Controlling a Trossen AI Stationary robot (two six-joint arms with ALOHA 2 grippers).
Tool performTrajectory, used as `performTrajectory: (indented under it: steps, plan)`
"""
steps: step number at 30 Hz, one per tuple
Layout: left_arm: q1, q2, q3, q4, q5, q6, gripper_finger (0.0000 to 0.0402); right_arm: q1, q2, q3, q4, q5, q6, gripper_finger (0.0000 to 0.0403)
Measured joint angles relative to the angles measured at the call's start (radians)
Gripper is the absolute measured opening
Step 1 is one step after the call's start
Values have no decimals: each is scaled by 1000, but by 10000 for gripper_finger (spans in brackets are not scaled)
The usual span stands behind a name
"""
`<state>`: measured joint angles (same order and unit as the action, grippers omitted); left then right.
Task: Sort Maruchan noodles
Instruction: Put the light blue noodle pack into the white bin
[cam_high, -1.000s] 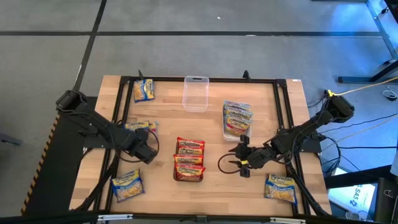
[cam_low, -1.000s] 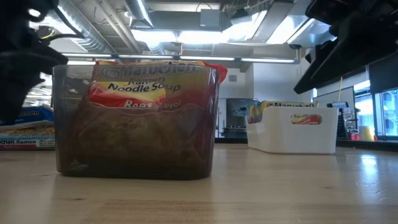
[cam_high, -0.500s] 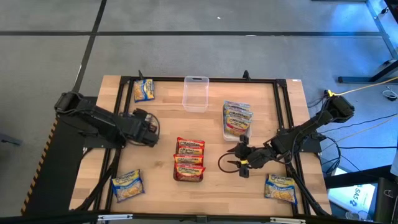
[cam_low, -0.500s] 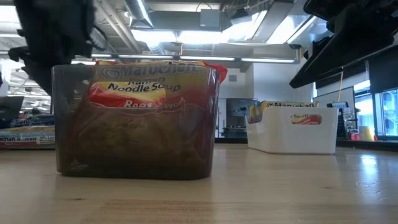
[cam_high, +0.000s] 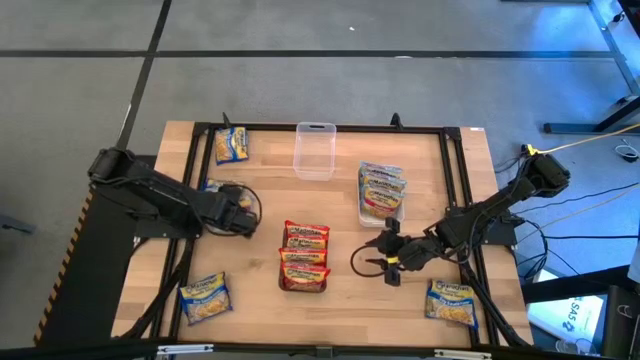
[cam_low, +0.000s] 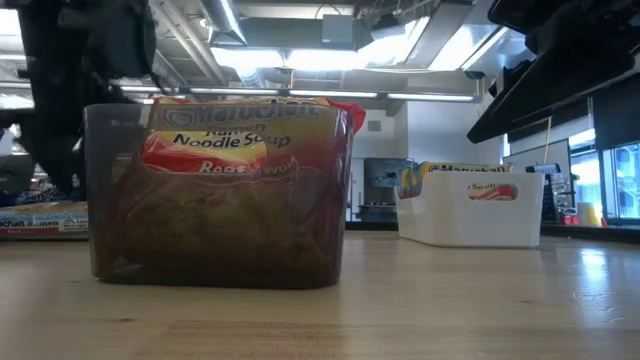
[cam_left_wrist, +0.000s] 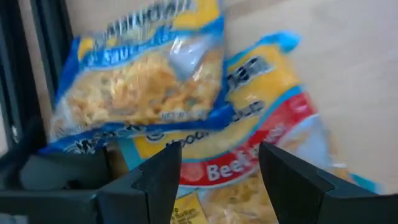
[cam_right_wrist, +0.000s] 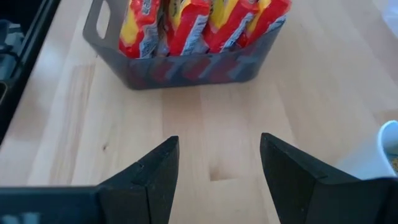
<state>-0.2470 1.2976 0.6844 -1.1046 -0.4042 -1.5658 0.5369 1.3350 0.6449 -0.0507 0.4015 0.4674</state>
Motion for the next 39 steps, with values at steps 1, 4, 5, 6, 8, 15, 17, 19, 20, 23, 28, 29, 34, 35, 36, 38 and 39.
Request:
performTrajectory:
  steps: [1, 4, 5, 6, 8, 15, 17, 19, 20, 23, 28, 29, 34, 35, 36, 38, 39]
  plan:
    - [5, 1, -20, 22, 18, 2, 209, 0, 0, 0, -2, -10, 0, 199]
    - [1, -3, -57, 124, 49, 59, 208, 0, 0, 0, -2, -42, 0, 199]
    - [-6, -4, -62, 160, 54, 77, 208, 0, 0, 0, -2, -46, 0, 199]
    - [-19, -4, -63, 193, 66, 91, 208, 0, 0, 0, -3, -46, 0, 199]
    - [-53, -2, -53, 231, 104, 112, 208, 0, 0, 0, -3, -46, 0, 199]
    - [-209, 17, -11, 363, 288, 168, 208, 0, 0, 0, -3, -45, -7, 199]
    - [-259, 33, -9, 421, 308, 178, 208, 0, 0, 0, -3, -45, -7, 199]
    - [-303, 67, -8, 493, 314, 187, 208, 0, 0, 0, -3, -45, -8, 199]
    - [-319, 85, -7, 527, 313, 183, 208, 0, 0, 0, -3, -45, -8, 199]
    - [-348, 143, -4, 618, 329, 159, 208, -1, 0, 0, -3, -44, -8, 199]
    - [-390, 213, 50, 649, 341, 181, 208, -1, 0, 0, -3, -45, -8, 199]
    - [-394, 217, 68, 642, 337, 197, 208, -1, 0, 0, -3, -45, -8, 199]
    - [-416, 224, 143, 624, 339, 238, 208, -1, 0, 0, -3, -45, -8, 199]
    - [-421, 224, 149, 634, 345, 234, 208, -1, 0, 0, -3, -46, -8, 199]
    - [-427, 224, 149, 649, 353, 225, 208, -1, 0, 0, -3, -46, -8, 199]
    - [-435, 238, 149, 674, 375, 208, 208, -1, 0, 0, -3, -46, -8, 199]
    - [-439, 250, 149, 697, 385, 206, 208, -1, 0, 0, -3, -46, -8, 199]
